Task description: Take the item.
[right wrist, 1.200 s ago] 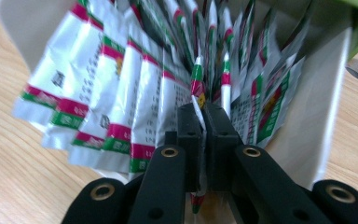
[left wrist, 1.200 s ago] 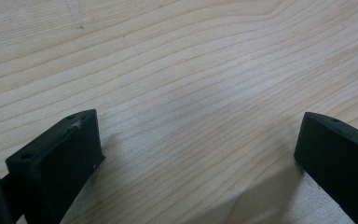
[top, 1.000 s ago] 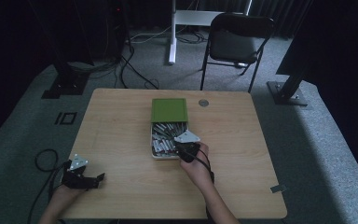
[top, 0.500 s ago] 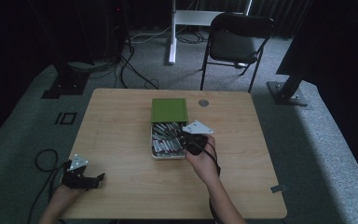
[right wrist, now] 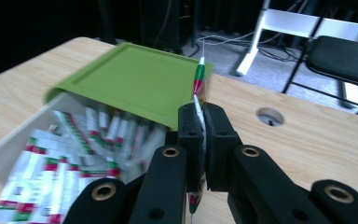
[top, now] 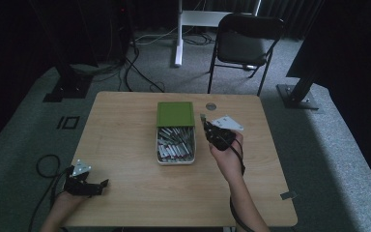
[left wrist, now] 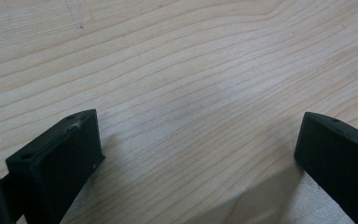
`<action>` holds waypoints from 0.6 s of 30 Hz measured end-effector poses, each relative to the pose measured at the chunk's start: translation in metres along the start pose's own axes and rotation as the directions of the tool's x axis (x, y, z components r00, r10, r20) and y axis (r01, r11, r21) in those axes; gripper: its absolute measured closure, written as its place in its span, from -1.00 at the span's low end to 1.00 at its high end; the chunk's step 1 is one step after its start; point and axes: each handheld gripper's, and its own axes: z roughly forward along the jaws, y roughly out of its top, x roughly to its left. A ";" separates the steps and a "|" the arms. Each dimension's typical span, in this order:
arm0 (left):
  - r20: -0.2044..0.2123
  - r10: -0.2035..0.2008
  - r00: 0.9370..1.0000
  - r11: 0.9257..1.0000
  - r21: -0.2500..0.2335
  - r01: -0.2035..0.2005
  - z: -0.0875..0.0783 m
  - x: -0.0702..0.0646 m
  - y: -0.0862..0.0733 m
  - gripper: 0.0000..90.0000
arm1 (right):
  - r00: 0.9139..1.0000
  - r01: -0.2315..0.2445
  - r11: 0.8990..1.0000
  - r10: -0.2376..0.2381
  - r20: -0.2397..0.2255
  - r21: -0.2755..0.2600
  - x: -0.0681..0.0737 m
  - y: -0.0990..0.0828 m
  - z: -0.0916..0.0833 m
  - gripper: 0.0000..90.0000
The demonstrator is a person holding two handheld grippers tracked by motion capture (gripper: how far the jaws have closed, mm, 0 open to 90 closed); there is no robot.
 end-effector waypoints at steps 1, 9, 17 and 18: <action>0.000 0.000 1.000 1.000 0.000 0.000 0.000 0.000 0.000 -0.97 | 1.000 -0.013 1.000 0.013 -0.003 0.001 -0.003 -0.002 0.001 0.94; 0.000 -0.002 1.000 1.000 0.000 0.002 0.000 0.000 0.000 -0.97 | 0.998 -0.066 0.997 0.066 0.000 0.042 -0.023 -0.028 0.014 0.94; 0.000 -0.001 1.000 1.000 0.000 0.001 0.000 0.000 0.000 -0.97 | 0.995 -0.104 0.991 0.104 -0.001 0.083 -0.036 -0.056 0.032 0.94; 0.000 -0.001 1.000 1.000 0.000 0.001 0.000 0.000 0.000 -0.97 | 0.994 -0.105 0.991 0.106 -0.001 0.087 -0.037 -0.060 0.034 0.94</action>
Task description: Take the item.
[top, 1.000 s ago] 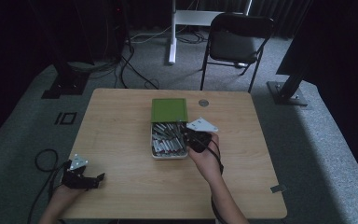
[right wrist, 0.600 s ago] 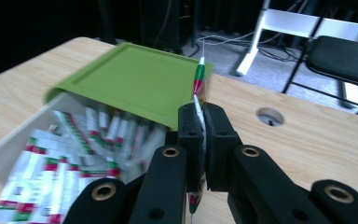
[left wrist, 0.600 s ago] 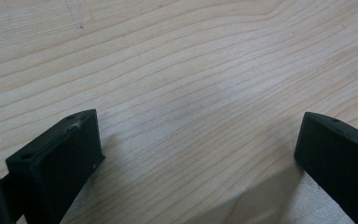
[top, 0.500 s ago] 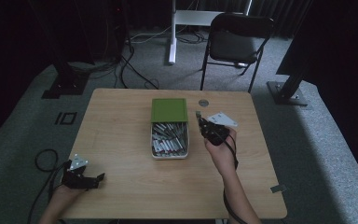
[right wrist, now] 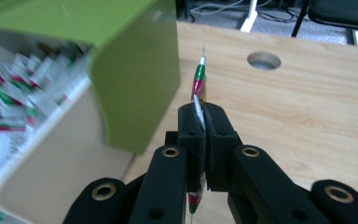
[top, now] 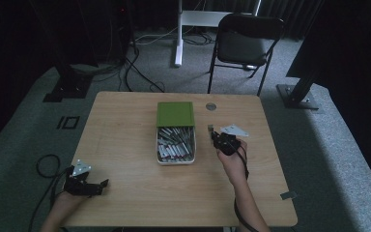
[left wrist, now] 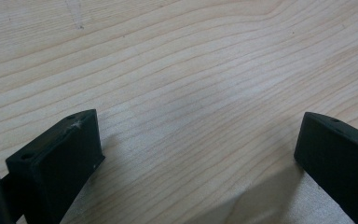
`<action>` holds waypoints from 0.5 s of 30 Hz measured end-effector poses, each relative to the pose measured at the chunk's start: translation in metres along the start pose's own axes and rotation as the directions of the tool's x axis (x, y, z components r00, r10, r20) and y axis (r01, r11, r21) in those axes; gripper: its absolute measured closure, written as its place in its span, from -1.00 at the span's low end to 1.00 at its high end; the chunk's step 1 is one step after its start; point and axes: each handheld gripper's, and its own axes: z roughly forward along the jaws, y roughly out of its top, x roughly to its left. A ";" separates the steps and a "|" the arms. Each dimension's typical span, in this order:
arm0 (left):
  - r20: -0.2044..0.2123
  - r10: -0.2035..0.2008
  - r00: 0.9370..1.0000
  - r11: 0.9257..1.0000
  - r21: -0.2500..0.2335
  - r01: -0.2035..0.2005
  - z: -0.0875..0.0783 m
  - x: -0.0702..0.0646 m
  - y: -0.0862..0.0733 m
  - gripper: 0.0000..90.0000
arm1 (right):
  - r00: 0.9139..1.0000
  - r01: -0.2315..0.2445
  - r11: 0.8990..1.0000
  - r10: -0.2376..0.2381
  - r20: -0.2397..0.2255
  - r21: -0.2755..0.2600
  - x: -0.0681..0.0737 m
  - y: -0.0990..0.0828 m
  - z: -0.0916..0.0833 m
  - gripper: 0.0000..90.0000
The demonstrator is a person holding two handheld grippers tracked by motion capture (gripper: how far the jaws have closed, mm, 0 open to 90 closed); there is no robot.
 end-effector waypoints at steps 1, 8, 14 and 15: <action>0.000 0.000 1.000 1.000 0.000 0.000 0.000 0.000 0.000 -0.97 | 1.000 -0.013 1.000 0.013 -0.006 0.002 -0.002 -0.003 0.002 0.94; 0.000 0.000 1.000 1.000 0.000 0.000 0.000 0.000 0.000 -0.97 | 0.998 -0.065 0.997 0.066 -0.022 0.041 -0.009 -0.021 0.018 0.94; 0.000 0.000 1.000 1.000 0.000 0.000 0.000 0.000 0.000 -0.97 | 0.996 -0.084 0.995 0.085 -0.015 0.059 -0.018 -0.029 0.026 0.93; 0.000 0.000 1.000 1.000 0.000 0.000 0.000 0.000 0.000 -0.97 | 0.996 -0.084 0.995 0.085 -0.015 0.059 -0.018 -0.029 0.026 0.93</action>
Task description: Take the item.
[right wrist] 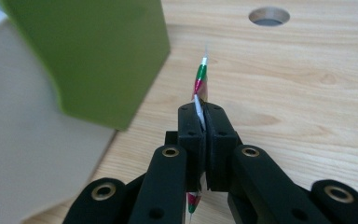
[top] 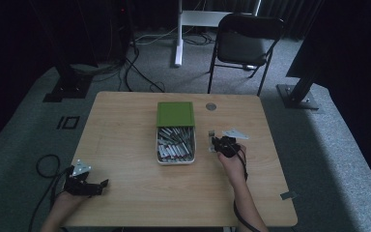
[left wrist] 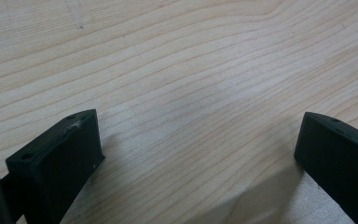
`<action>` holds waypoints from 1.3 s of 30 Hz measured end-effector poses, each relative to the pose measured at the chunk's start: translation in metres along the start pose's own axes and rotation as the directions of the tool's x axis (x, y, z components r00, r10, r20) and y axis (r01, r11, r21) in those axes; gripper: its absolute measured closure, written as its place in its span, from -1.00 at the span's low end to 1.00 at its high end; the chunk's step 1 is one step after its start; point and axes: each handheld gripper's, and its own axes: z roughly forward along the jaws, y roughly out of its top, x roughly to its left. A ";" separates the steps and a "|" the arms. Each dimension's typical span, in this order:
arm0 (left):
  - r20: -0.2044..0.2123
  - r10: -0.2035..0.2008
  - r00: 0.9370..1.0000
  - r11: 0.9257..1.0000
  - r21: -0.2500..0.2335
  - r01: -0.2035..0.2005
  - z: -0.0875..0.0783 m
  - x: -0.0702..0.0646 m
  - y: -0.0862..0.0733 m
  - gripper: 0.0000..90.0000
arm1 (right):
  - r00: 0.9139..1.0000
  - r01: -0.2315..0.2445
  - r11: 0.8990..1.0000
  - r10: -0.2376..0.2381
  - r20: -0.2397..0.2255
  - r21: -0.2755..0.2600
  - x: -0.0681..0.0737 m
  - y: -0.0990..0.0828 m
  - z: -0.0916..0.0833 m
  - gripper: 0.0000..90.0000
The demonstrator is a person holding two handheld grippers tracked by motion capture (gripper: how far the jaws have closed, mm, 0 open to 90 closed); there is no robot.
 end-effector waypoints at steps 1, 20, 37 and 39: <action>0.000 0.000 1.000 1.000 0.000 0.000 0.000 0.000 0.000 -0.97 | 1.000 -0.002 1.000 0.002 0.008 0.001 -0.002 -0.001 0.000 0.93; 0.000 0.000 1.000 1.000 0.000 0.000 0.000 0.000 0.000 -0.97 | 0.996 0.031 0.997 -0.037 0.081 0.068 -0.040 -0.015 0.021 0.49; 0.000 0.000 1.000 1.000 0.000 0.000 0.000 0.000 0.000 -0.97 | 0.996 -0.013 0.999 0.008 0.088 0.051 -0.053 -0.015 0.009 -0.40; 0.000 0.000 1.000 1.000 0.000 0.000 0.000 0.000 0.000 -0.97 | 0.995 -0.028 0.999 0.024 0.101 0.042 -0.056 -0.015 0.002 -0.45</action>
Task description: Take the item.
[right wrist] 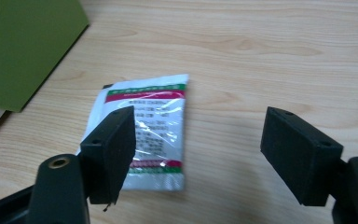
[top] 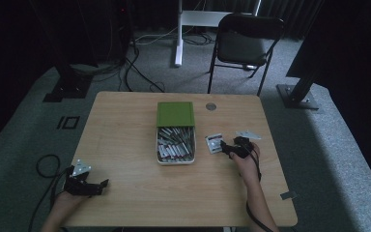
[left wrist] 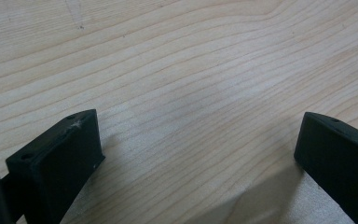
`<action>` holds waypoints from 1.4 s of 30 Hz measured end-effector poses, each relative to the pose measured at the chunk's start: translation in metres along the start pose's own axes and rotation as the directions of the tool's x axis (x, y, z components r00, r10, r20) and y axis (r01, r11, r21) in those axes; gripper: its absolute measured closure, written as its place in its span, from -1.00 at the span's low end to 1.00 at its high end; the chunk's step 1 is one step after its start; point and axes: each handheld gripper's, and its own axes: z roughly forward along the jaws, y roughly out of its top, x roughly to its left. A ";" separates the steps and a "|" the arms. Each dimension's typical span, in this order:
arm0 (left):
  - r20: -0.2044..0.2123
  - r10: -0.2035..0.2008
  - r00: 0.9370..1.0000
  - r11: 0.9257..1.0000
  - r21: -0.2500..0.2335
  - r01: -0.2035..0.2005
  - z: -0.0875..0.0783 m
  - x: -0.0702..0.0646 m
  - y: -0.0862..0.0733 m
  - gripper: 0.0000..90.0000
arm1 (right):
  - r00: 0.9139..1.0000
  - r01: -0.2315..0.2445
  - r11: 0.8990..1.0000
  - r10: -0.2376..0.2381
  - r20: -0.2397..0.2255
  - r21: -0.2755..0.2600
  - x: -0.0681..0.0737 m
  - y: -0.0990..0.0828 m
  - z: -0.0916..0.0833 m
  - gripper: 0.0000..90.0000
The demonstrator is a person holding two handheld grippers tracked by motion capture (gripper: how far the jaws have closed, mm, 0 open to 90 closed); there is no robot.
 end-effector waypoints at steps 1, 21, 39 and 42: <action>0.000 0.000 1.000 1.000 0.000 0.000 0.000 0.000 0.000 -0.97 | 1.000 0.000 1.000 0.000 0.006 -0.004 -0.002 0.000 -0.003 -0.48; 0.000 0.000 1.000 1.000 0.000 0.000 0.000 0.000 0.000 -0.97 | 0.992 -0.024 1.000 0.022 0.125 0.017 -0.035 -0.027 -0.047 -0.63; 0.000 0.002 1.000 1.000 0.000 -0.002 0.000 0.000 0.000 -0.97 | 0.980 -0.065 0.998 0.059 0.192 0.022 -0.057 -0.060 -0.081 -0.63; 0.000 0.002 1.000 1.000 0.000 -0.002 0.000 0.000 0.000 -0.97 | 0.978 -0.067 0.998 0.063 0.199 0.017 -0.059 -0.066 -0.084 -0.63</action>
